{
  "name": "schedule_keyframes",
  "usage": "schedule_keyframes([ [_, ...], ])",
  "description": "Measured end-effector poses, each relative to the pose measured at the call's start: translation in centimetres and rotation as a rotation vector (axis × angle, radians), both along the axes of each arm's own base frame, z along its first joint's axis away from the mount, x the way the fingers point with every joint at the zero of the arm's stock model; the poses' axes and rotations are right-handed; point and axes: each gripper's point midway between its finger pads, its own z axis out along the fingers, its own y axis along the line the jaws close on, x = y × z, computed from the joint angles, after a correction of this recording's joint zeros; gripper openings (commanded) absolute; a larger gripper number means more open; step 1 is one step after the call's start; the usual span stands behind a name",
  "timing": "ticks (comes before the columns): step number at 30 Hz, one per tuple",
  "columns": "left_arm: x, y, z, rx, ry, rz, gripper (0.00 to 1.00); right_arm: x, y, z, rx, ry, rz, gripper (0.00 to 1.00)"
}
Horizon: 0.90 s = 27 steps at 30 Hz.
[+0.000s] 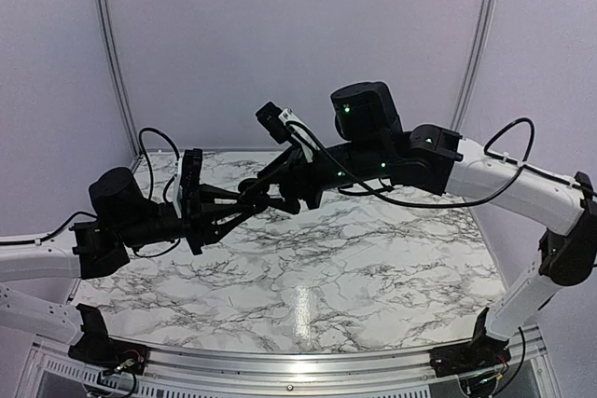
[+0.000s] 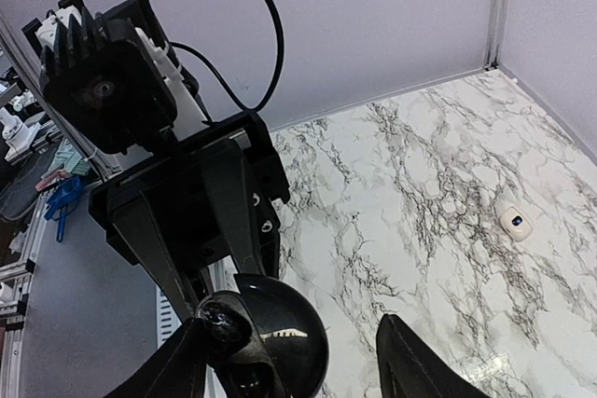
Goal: Insert the wireless bluetooth earbuds into the charging case
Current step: Close the charging case with the earbuds.
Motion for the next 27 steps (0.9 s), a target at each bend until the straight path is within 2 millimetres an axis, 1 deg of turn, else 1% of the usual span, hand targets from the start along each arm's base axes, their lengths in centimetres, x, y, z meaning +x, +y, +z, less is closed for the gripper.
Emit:
schedule_keyframes([
  [3, -0.2, 0.0, 0.1, -0.002, 0.002, -0.009, 0.00, -0.4, -0.1, -0.1, 0.017, -0.012, 0.033, 0.68],
  [7, -0.5, -0.1, 0.4, -0.013, 0.000, -0.023, 0.00, -1.3, -0.9, 0.0, 0.033, -0.028, 0.073, 0.72],
  [13, -0.6, -0.1, 0.9, -0.027, -0.005, -0.026, 0.00, -2.9, -1.5, 1.5, 0.084, -0.078, 0.147, 0.72],
  [18, -0.6, -0.1, 1.3, -0.035, -0.005, -0.032, 0.00, -3.3, -1.5, 1.8, 0.095, -0.096, 0.178, 0.73],
  [24, -0.8, -0.1, 1.3, -0.038, 0.007, -0.041, 0.00, -3.6, -1.5, 1.8, 0.098, -0.101, 0.196, 0.68],
  [27, -0.8, -0.1, 1.3, -0.039, 0.010, -0.043, 0.00, -3.8, -1.5, 1.9, 0.100, -0.107, 0.210, 0.64],
])
